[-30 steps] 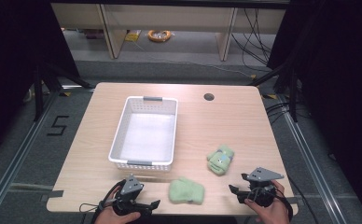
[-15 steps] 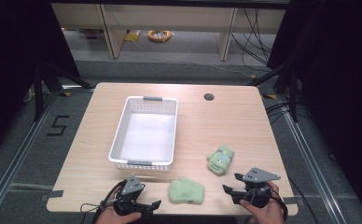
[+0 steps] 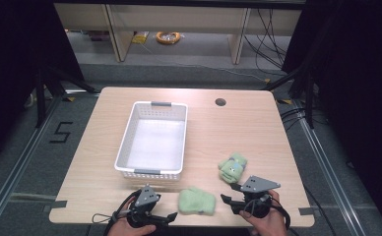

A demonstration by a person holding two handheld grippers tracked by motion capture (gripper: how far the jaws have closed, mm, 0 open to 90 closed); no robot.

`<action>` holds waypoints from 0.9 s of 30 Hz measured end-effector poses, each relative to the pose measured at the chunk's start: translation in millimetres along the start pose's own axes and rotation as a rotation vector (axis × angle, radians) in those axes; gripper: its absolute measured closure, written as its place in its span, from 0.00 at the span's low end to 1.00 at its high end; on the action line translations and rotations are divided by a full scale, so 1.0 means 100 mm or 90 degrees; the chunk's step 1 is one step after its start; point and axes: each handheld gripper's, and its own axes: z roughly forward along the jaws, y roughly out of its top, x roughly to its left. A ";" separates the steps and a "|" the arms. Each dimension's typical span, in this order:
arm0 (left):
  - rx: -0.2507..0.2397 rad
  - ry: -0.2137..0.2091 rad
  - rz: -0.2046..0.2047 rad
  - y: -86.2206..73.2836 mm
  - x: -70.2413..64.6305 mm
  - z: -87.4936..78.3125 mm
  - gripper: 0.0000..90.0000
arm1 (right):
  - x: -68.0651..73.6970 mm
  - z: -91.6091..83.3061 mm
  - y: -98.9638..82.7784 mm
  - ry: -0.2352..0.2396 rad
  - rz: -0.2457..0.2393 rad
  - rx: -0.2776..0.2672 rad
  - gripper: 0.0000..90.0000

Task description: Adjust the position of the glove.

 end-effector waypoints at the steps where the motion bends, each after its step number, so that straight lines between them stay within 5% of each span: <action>1: 0.010 -0.007 0.007 0.02 0.00 0.00 0.18 | 0.02 0.02 0.01 0.002 -0.001 0.005 0.56; 12: 0.017 -0.024 0.029 0.20 -0.14 0.23 0.33 | 0.10 0.26 0.14 0.027 -0.037 0.036 0.67; 13: 0.031 -0.018 0.047 0.21 -0.11 0.22 0.35 | 0.11 0.28 0.15 0.031 -0.033 0.042 0.67; 20: 0.032 -0.022 0.021 0.23 -0.12 0.29 0.45 | 0.14 0.39 0.16 0.043 -0.039 0.069 0.68; 27: 0.059 -0.019 0.038 0.22 -0.15 0.37 0.57 | 0.13 0.51 0.10 0.036 -0.025 0.097 0.71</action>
